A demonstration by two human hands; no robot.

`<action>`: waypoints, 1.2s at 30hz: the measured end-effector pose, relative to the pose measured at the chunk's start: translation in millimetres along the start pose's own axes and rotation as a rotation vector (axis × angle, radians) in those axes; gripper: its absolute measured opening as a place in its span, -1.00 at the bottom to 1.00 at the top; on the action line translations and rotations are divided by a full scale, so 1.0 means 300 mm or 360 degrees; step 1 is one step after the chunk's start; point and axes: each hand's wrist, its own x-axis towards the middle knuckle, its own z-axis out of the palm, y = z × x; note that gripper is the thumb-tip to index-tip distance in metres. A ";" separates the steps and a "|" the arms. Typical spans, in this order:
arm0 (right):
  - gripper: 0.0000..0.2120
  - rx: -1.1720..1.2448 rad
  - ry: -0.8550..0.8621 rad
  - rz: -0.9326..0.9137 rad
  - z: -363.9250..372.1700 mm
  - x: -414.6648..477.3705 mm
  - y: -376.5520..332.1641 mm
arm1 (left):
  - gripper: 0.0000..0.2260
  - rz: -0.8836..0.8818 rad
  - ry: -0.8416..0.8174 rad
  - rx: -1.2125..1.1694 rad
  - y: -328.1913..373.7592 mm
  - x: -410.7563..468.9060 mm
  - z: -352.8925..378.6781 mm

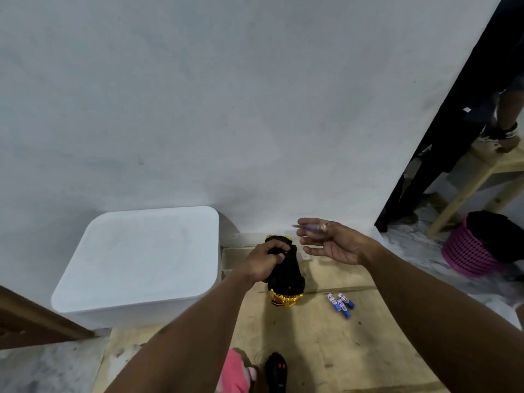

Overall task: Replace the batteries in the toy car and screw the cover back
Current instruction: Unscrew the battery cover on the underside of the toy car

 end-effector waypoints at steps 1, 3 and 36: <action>-0.73 -0.0021 0.0041 -0.0017 0.002 0.006 0.003 | -0.77 -0.0006 0.0000 -0.0007 0.000 0.001 0.001; -0.75 -0.0087 0.0165 -0.0067 0.005 0.023 0.007 | -0.78 -0.0005 0.0005 -0.0027 -0.004 0.006 -0.001; -0.91 -0.0896 0.0579 -0.0646 0.123 0.106 0.013 | -0.78 -0.0077 -0.0039 -0.0236 -0.023 0.018 -0.055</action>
